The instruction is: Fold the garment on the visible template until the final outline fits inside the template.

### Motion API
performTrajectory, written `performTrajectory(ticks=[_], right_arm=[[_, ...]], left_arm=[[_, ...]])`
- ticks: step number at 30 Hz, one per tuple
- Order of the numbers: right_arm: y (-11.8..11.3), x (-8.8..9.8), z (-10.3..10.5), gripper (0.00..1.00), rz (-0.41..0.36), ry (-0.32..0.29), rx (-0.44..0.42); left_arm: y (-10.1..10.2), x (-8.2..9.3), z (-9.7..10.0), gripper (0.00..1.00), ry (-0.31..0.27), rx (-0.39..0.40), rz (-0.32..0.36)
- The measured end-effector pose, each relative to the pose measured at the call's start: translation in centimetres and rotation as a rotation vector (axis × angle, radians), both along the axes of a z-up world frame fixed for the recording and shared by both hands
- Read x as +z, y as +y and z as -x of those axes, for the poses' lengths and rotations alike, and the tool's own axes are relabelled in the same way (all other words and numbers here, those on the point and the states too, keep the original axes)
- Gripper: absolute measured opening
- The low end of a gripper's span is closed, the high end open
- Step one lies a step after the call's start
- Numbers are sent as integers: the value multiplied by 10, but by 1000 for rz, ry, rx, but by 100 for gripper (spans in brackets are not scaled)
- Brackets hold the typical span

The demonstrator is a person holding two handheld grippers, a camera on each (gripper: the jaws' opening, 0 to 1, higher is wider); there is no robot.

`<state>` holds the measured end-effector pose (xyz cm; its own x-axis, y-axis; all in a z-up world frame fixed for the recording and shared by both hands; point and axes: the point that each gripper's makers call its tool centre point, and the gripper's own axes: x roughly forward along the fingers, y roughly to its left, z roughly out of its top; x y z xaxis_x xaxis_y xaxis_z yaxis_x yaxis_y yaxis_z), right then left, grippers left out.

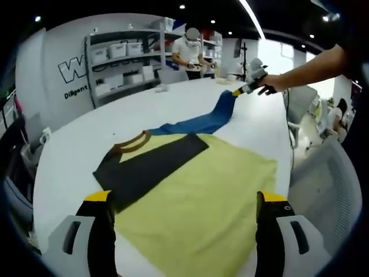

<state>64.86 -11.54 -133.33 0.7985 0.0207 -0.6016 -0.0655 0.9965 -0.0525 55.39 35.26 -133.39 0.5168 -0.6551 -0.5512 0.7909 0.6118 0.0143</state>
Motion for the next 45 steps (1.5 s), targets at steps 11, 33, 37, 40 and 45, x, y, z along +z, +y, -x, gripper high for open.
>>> performTrajectory(ticks=[11, 33, 37, 40, 45], right_arm=[[23, 31, 13, 0, 13, -25, 1], [90, 88, 0, 0, 1, -86, 38], [100, 101, -3, 0, 5, -111, 44], [106, 109, -7, 0, 2, -128, 47], [113, 118, -9, 0, 6, -146, 53]], left_arm=[[1, 5, 1, 99, -9, -47, 36], [22, -1, 13, 99, -24, -79, 68], [23, 5, 12, 99, -25, -79, 90], [23, 7, 12, 99, -30, -87, 95], [24, 12, 11, 99, -33, -80, 114]])
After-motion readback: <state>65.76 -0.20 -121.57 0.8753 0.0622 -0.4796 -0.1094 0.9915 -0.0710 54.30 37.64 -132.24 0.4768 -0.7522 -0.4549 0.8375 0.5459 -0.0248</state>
